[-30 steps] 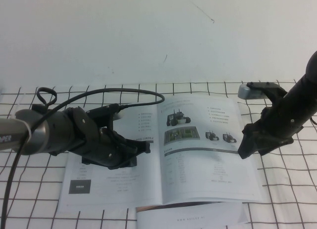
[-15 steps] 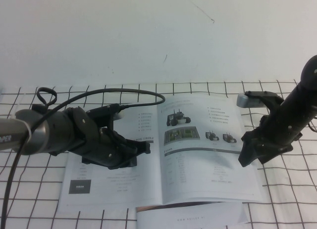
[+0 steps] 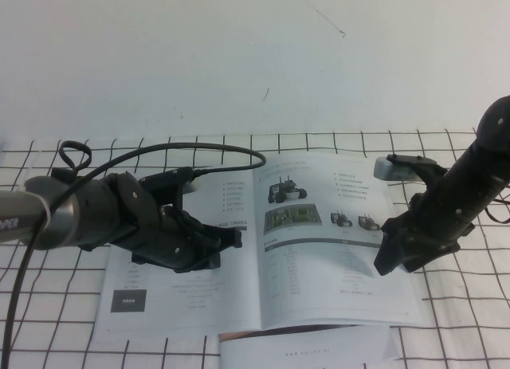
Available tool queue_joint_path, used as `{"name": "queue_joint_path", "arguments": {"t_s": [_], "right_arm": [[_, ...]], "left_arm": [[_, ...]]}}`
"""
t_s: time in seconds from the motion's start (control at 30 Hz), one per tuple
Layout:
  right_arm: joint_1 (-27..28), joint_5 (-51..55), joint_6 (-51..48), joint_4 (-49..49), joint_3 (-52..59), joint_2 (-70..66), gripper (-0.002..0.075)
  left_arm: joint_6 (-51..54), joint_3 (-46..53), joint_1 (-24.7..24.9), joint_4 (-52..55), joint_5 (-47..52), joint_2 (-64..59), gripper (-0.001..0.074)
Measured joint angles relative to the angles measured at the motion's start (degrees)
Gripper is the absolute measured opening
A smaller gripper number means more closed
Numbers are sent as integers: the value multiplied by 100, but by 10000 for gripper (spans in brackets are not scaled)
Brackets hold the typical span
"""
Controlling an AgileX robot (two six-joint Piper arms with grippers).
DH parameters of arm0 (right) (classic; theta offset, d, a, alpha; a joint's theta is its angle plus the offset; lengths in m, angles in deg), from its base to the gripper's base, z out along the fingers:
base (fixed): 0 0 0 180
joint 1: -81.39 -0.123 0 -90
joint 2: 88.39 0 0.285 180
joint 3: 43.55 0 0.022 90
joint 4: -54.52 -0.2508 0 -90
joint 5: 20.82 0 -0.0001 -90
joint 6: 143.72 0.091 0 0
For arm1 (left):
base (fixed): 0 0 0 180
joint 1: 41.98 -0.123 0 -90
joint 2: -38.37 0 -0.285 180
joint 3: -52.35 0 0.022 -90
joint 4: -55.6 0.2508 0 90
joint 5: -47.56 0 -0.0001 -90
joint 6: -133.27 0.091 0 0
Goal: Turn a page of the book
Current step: Open the closed book
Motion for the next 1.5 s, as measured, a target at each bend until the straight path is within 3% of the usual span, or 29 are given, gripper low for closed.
{"name": "queue_joint_path", "arguments": {"t_s": [0.77, 1.2, 1.5], "right_arm": [[-41, 70, 93, 35, -28, -16, 470], [-16, -22, -1260, -2394, 5, -137, 470], [-26, -29, -1419, -2600, 5, -118, 470]], "left_arm": [[22, 0, 0, -168, 0, -21, -3], [55, 0, 0, -194, 0, -21, -3], [113, 0, 0, -207, 0, -21, -3]]}}
